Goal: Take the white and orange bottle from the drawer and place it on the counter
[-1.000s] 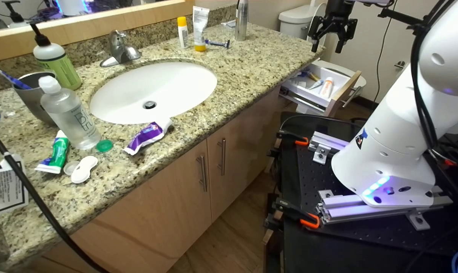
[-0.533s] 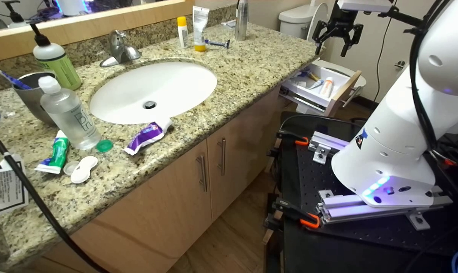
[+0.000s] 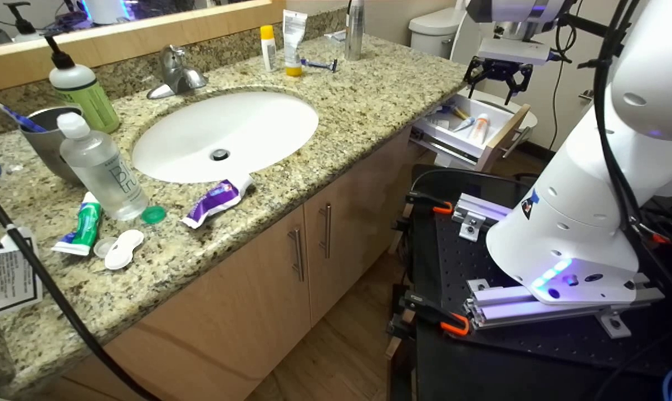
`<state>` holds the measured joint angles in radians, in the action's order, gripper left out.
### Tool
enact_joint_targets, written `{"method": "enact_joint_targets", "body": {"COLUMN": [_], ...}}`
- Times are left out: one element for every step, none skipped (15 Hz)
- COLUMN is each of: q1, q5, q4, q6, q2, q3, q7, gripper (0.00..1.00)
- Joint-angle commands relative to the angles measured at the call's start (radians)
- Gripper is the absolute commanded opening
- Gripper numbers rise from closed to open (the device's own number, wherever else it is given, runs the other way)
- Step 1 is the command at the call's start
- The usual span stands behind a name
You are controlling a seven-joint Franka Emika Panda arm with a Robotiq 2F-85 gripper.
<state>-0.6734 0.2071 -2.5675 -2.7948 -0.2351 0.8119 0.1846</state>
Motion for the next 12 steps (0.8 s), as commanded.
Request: {"method": "enact_joint_targets", "body": {"q1": [-0.008, -0.013, -0.015, -0.01, -0.01, -0.002, 0.003, 0.01, 0.016, 0.022, 0.028, 0.025], "q5": [0.136, 0.16, 0.176, 0.189, 0.204, 0.214, 0.23, 0.248, 0.26, 0.265, 0.263, 0.242], "q4": [0.038, 0.058, 0.08, 0.098, 0.128, 0.152, 0.178, 0.21, 0.235, 0.274, 0.293, 0.315], "q6": [-0.134, -0.157, -0.169, -0.195, -0.217, -0.233, -0.257, -0.275, -0.278, -0.273, -0.265, -0.223], "q2": [-0.21, -0.265, -0.313, -0.359, -0.415, -0.459, -0.507, -0.56, -0.606, -0.665, -0.706, -0.73], "q3": [-0.107, -0.131, -0.15, -0.154, -0.161, -0.154, -0.147, -0.132, -0.116, -0.102, -0.082, -0.068], "q7": [0.126, 0.165, 0.199, 0.239, 0.279, 0.316, 0.351, 0.388, 0.413, 0.439, 0.455, 0.443], "gripper": [1.0, 1.0, 1.0, 1.0, 1.0, 1.0, 1.0, 1.0, 1.0, 1.0, 1.0, 1.0]}}
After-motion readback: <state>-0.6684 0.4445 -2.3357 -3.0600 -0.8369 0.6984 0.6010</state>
